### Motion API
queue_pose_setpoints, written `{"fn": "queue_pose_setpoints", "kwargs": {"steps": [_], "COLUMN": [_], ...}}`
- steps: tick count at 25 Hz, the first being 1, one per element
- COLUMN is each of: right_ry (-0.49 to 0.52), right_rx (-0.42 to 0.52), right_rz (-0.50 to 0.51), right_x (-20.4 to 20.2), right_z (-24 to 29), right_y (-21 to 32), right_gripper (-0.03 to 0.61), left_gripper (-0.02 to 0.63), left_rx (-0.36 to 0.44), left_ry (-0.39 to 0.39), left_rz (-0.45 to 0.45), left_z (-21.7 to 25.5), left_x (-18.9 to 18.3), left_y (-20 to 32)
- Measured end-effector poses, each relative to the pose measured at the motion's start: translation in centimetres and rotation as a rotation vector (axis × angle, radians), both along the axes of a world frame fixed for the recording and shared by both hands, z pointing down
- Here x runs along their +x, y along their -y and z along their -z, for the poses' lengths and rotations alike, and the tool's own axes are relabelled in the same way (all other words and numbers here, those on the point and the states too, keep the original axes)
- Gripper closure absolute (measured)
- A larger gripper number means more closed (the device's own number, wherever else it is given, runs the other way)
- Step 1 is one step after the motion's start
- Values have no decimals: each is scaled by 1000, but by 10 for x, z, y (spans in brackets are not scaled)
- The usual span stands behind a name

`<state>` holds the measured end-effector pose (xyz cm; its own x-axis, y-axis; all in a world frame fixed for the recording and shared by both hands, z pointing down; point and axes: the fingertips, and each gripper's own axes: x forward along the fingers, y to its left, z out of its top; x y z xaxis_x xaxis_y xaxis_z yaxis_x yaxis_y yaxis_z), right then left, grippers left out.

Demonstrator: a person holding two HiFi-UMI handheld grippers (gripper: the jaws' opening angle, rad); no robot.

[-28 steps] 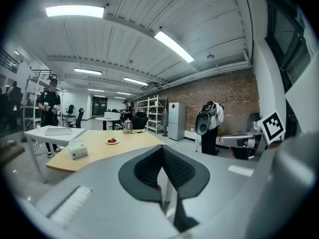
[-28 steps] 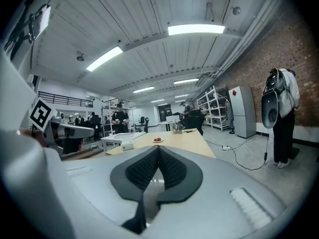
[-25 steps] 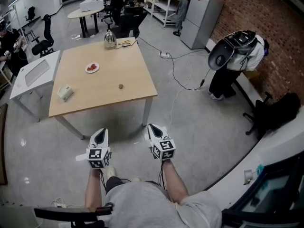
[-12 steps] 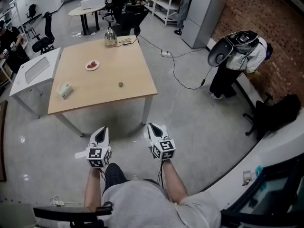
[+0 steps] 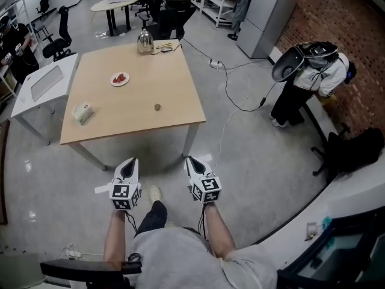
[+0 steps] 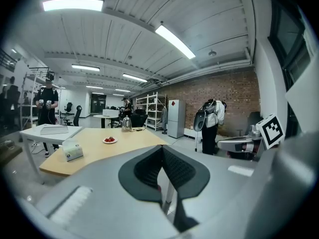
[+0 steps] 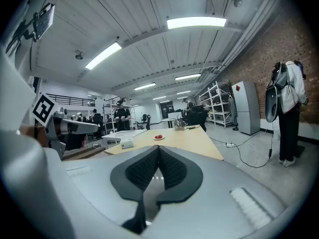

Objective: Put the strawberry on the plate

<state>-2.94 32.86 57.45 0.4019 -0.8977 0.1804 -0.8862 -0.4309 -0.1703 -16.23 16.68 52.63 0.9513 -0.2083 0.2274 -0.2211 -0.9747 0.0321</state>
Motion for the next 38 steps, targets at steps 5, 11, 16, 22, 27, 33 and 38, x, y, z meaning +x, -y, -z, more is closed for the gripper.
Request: {"fn": "queue_pose_setpoints", "kwargs": {"steps": [5, 11, 16, 22, 27, 33, 38], "right_ry": [-10, 0, 2, -4, -10, -16, -16], "right_rx": [-18, -42, -60, -92, -125, -170, -190], "right_rz": [20, 38, 52, 79, 82, 70, 59], "right_x": [29, 67, 94, 118, 130, 137, 149], "right_z": [7, 11, 7, 0, -13, -28, -35], "right_y": [38, 93, 142, 199, 234, 251, 254], "right_gripper": [572, 572, 572, 572, 571, 571, 571], "left_gripper": [594, 594, 594, 594, 594, 594, 594], "left_rx": [-8, -39, -51, -55, -70, -86, -92], "left_ry": [-16, -8, 0, 19, 27, 30, 24], "left_rz": [26, 58, 77, 80, 90, 87, 90], "left_z": [5, 3, 0, -6, -18, -29, -29], "left_x": [26, 52, 74, 97, 105, 106, 113], "left_y": [39, 92, 138, 183, 218, 235, 241]}}
